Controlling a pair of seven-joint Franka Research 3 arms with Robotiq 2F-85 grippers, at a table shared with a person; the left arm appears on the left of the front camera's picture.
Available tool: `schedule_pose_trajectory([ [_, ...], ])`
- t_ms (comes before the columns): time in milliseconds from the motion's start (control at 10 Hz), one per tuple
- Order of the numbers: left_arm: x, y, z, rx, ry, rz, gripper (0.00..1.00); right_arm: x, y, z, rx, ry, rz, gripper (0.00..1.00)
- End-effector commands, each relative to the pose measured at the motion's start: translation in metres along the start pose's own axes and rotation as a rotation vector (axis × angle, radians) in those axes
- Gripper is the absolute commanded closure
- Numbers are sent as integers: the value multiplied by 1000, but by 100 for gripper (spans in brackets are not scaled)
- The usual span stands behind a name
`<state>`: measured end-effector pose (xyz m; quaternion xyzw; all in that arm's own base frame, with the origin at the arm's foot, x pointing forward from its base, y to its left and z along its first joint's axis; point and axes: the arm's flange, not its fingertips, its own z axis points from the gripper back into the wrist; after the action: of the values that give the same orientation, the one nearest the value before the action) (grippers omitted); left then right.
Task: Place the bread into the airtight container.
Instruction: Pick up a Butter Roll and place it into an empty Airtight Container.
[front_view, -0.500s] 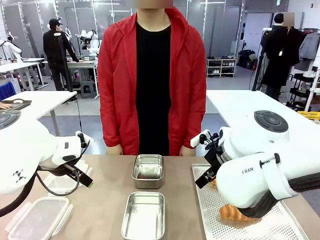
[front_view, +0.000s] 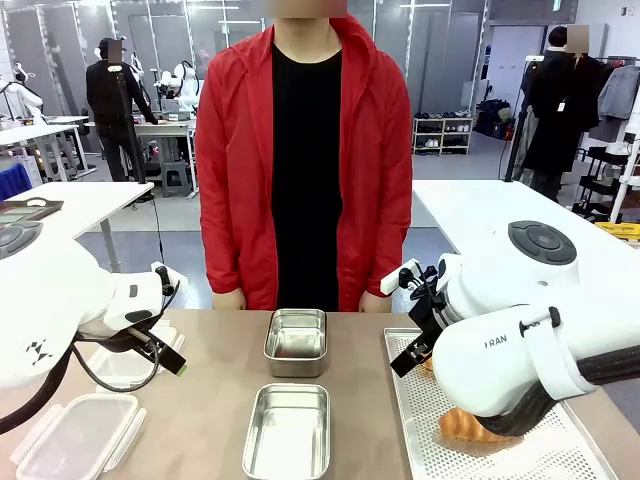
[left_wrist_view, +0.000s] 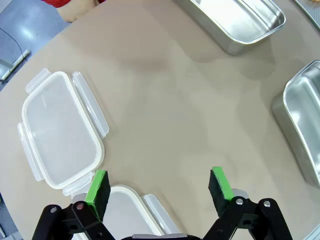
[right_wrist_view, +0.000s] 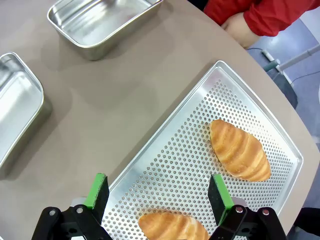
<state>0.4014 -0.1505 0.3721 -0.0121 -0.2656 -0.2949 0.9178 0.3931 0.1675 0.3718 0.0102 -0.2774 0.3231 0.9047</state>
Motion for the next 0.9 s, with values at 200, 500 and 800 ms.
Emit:
schedule_pose_trajectory([
  [200,0,0,0,0,0,1,0,0,0,0,1,0,-3,0],
  [500,0,0,0,0,0,0,0,0,0,0,0,0,0,0],
  [800,42,23,88,-57,-53,20,0,50,-54,71,-6,-31,-36,0],
])
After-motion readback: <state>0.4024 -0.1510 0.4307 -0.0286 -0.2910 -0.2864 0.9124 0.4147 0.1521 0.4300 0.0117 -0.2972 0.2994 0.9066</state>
